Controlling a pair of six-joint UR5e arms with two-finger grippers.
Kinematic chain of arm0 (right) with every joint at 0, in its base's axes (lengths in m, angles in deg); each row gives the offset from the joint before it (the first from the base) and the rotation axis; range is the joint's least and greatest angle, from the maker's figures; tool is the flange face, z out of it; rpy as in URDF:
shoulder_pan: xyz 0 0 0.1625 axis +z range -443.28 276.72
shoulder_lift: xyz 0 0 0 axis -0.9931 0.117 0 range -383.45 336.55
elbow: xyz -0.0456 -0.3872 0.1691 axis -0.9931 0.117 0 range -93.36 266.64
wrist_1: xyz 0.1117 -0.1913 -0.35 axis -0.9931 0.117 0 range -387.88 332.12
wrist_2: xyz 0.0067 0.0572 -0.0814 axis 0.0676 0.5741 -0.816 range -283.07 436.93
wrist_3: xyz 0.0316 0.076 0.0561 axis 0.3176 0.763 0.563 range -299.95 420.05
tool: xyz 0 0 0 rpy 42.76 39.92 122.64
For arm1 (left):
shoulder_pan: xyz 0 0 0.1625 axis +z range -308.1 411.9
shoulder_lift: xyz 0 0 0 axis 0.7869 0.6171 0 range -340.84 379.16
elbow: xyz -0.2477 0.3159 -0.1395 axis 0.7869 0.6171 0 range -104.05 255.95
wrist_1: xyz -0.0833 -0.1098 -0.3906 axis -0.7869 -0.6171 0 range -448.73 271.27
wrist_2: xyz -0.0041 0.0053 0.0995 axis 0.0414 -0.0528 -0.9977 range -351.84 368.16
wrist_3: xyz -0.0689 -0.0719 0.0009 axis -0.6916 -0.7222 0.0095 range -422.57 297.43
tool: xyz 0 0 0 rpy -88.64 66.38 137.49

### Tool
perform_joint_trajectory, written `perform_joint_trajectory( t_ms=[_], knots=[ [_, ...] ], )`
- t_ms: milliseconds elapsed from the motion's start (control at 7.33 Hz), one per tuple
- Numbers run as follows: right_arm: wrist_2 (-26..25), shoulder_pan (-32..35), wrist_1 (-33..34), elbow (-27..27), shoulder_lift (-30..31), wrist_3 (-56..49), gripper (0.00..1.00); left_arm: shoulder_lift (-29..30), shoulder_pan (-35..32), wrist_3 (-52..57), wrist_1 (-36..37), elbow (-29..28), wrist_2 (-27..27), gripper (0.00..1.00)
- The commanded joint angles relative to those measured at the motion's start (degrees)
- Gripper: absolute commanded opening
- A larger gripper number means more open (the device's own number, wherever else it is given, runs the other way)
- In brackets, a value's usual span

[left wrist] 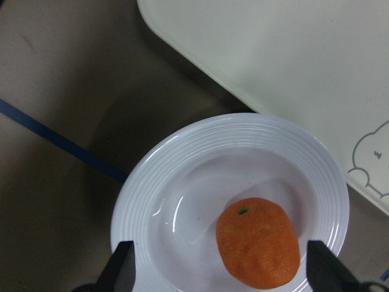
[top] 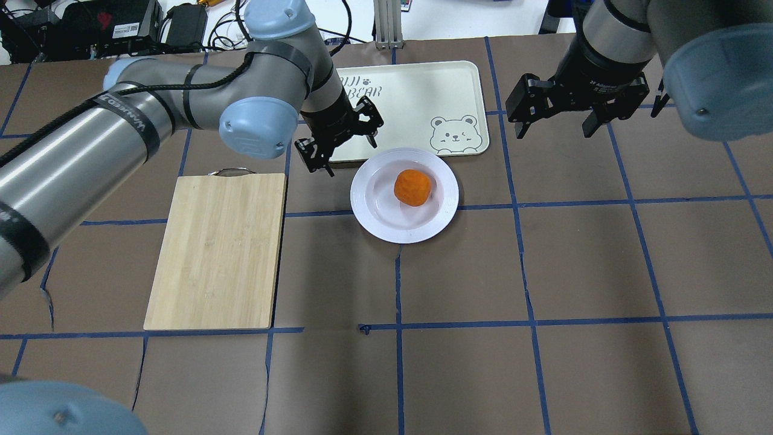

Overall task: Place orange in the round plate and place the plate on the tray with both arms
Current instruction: 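Raise the left gripper away while the right gripper reaches toward the bowl rim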

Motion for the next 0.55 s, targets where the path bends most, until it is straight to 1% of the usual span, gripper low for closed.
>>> perform_joint_trajectory(
  t_ms=[0,136,273,409],
  knots=[
    [9.0,-0.1,1.4,-0.5,-0.9,0.7,1.00,-7.7,1.1,15.2,-11.4,-0.1,-7.0,1.00],
    [10.8,-1.1,1.5,-2.2,-1.3,0.3,1.00,-11.0,1.1,22.6,-16.9,-0.1,-8.7,1.00],
    [11.4,-1.9,5.0,-3.2,-1.5,0.5,1.00,-14.3,1.1,26.0,-19.3,0.7,-12.2,1.00],
    [12.4,-2.6,9.8,-6.3,-2.2,-0.2,1.00,-16.8,1.1,26.5,-19.9,1.1,-12.3,1.00]
  ],
)
